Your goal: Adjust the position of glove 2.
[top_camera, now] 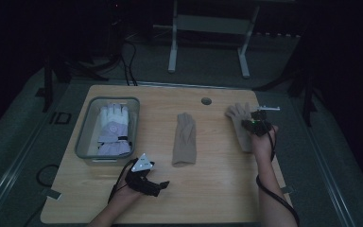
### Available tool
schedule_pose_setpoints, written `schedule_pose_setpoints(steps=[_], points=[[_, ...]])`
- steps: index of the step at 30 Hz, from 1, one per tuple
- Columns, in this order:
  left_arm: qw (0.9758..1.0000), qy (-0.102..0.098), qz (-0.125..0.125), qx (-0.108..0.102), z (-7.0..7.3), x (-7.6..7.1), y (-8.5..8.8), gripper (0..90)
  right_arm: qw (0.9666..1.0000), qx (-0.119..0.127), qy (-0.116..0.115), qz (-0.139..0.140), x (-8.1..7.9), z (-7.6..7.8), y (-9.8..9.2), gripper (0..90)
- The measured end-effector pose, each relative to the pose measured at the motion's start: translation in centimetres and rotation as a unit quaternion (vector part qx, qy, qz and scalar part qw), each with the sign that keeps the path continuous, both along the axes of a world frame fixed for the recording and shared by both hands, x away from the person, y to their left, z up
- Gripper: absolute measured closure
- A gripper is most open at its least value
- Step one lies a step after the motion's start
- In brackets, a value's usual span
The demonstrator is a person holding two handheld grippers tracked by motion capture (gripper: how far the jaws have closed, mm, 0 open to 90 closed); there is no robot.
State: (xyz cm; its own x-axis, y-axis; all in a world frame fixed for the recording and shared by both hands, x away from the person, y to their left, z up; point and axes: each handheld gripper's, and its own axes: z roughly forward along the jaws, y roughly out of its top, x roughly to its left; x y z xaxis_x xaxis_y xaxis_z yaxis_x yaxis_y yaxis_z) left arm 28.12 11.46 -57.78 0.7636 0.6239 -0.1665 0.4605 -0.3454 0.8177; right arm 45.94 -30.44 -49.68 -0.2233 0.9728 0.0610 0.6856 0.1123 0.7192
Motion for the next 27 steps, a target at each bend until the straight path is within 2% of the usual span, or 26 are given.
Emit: schedule_pose_setpoints(steps=[4,8,12,14,15,20,23,25,27], points=[[1.0,0.0,-0.002,-0.002,0.0,0.0,0.0,2.3,0.9997,0.008,-0.022,-0.007,-2.4,1.1,0.6,82.2],[1.0,-0.002,-0.003,0.002,0.0,-0.1,-0.1,2.3,0.9993,0.019,-0.027,-0.014,-4.2,1.3,0.8,82.2],[1.0,-0.003,-0.005,0.005,0.0,-0.1,-0.1,2.3,0.9992,0.018,-0.025,-0.024,-5.9,0.7,1.0,82.0],[1.0,-0.004,-0.004,0.002,0.0,-0.1,-0.1,2.3,0.9991,0.022,-0.028,-0.025,-6.2,0.5,1.0,81.9],[1.0,-0.004,-0.003,0.001,0.0,-0.1,-0.1,2.3,0.9994,0.012,-0.022,-0.022,-6.8,-0.3,1.0,81.8],[1.0,-0.002,-0.003,0.004,0.0,-0.1,-0.1,2.3,0.9997,0.006,-0.001,-0.024,-6.8,-2.1,0.6,81.3],[1.0,-0.001,-0.003,0.003,0.0,0.0,-0.1,2.3,0.9993,-0.014,0.017,-0.029,-6.5,-3.2,0.6,80.4],[1.0,-0.001,-0.003,0.003,0.0,-0.1,-0.1,2.3,0.9987,-0.015,0.033,-0.036,-6.4,-4.1,0.4,79.2],[1.0,-0.002,-0.004,0.004,0.0,-0.1,-0.1,2.3,0.9986,-0.015,0.036,-0.034,-6.3,-4.7,0.4,77.6]])
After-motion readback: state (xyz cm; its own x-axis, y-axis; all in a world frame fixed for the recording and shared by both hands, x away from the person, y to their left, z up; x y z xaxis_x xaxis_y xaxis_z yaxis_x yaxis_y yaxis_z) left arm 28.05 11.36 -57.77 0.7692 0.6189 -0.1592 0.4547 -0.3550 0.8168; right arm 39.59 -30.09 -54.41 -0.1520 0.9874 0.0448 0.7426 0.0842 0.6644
